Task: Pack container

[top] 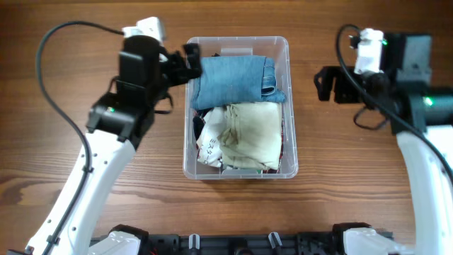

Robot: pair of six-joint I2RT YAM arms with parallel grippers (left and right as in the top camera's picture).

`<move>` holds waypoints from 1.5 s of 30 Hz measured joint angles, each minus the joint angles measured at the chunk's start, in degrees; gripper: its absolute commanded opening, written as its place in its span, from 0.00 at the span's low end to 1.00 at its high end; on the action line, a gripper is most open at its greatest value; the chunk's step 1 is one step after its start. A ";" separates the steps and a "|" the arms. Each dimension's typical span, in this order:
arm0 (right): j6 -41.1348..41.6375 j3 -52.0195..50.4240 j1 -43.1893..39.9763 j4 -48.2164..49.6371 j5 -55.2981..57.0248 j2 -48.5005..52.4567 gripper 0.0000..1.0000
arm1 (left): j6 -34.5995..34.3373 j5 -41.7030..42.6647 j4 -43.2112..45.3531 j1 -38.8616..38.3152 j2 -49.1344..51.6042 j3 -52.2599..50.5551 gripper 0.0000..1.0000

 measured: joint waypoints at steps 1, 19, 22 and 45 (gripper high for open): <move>-0.46 -0.04 0.11 2.75 -0.04 2.49 1.00 | 0.00 -0.70 -1.46 2.62 0.57 0.00 1.00; 0.76 -21.14 2.01 8.72 1.99 -31.47 1.00 | 2.34 1.60 -16.26 18.49 -36.41 -22.69 1.00; 1.27 -32.15 2.05 11.17 2.38 -42.25 1.00 | 0.11 1.62 -14.47 18.49 -45.68 -29.31 1.00; 0.81 -47.08 2.16 6.27 2.38 -67.67 1.00 | -1.75 1.64 -21.24 18.49 -48.68 -30.64 1.00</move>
